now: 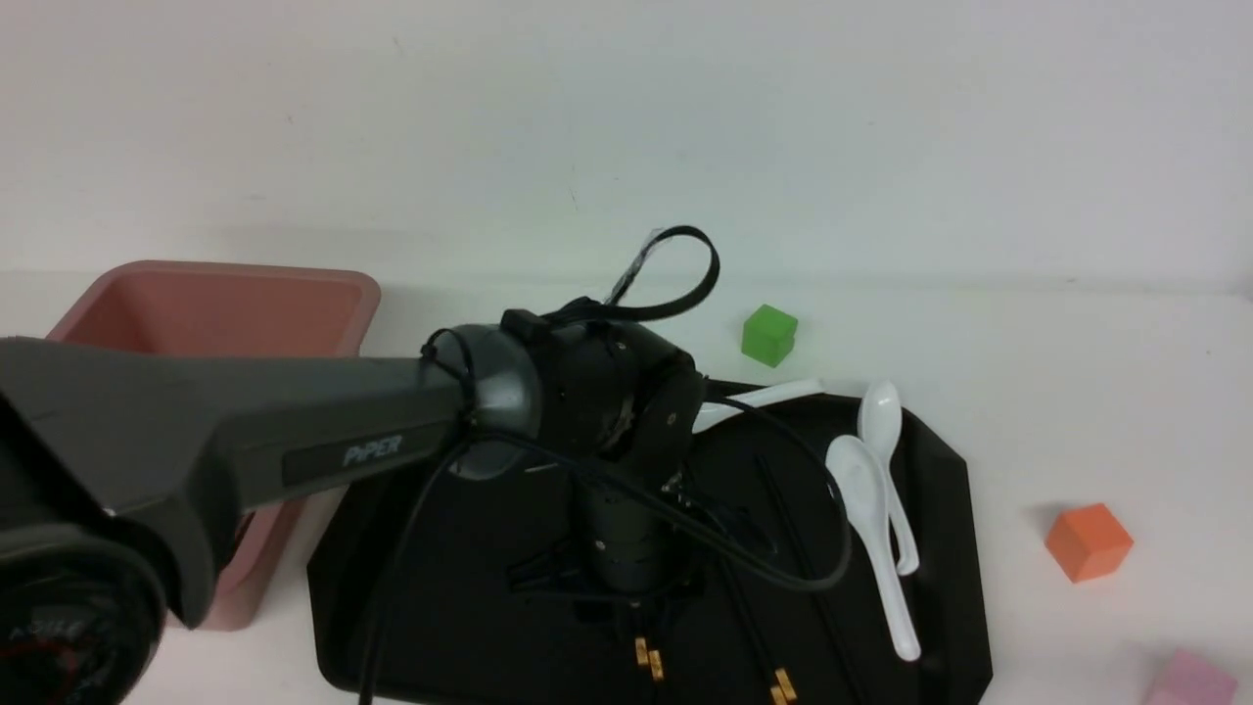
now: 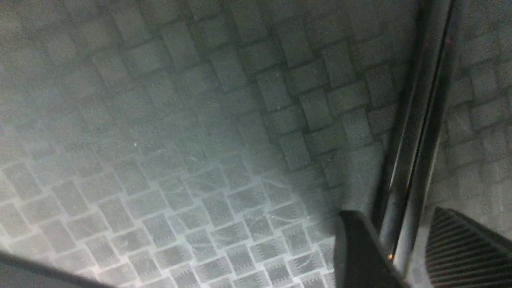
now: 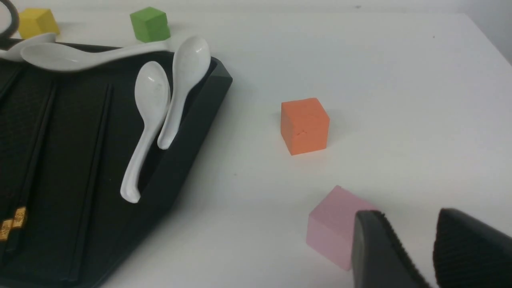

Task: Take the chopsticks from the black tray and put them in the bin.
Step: Use the left arm to grab a pair of chopsticks

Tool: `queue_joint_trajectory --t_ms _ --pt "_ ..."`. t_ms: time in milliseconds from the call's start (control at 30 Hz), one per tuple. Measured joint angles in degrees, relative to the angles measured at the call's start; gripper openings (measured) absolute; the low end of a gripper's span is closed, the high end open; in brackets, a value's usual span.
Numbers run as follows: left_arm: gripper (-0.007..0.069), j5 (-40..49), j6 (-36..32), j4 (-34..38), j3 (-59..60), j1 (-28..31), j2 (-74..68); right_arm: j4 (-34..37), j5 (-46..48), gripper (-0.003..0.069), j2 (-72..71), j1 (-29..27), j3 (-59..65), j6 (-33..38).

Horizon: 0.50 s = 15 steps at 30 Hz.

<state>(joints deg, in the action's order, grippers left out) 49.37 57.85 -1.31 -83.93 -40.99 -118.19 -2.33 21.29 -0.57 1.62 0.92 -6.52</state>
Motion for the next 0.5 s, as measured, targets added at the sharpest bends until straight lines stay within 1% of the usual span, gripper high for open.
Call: queue_joint_trajectory --t_ms 200,433,500 --pt "0.0114 0.3 0.0 1.7 0.0 0.0 -0.5 0.0 0.0 0.024 0.0 0.0 0.0 0.0" --pt "0.0113 1.4 -0.9 2.2 0.0 0.0 -0.3 0.0 0.0 0.024 0.0 0.0 0.0 0.0" --pt "0.0113 2.3 -2.7 3.3 0.0 0.0 1.2 0.0 0.0 0.024 0.0 0.0 0.0 0.0"
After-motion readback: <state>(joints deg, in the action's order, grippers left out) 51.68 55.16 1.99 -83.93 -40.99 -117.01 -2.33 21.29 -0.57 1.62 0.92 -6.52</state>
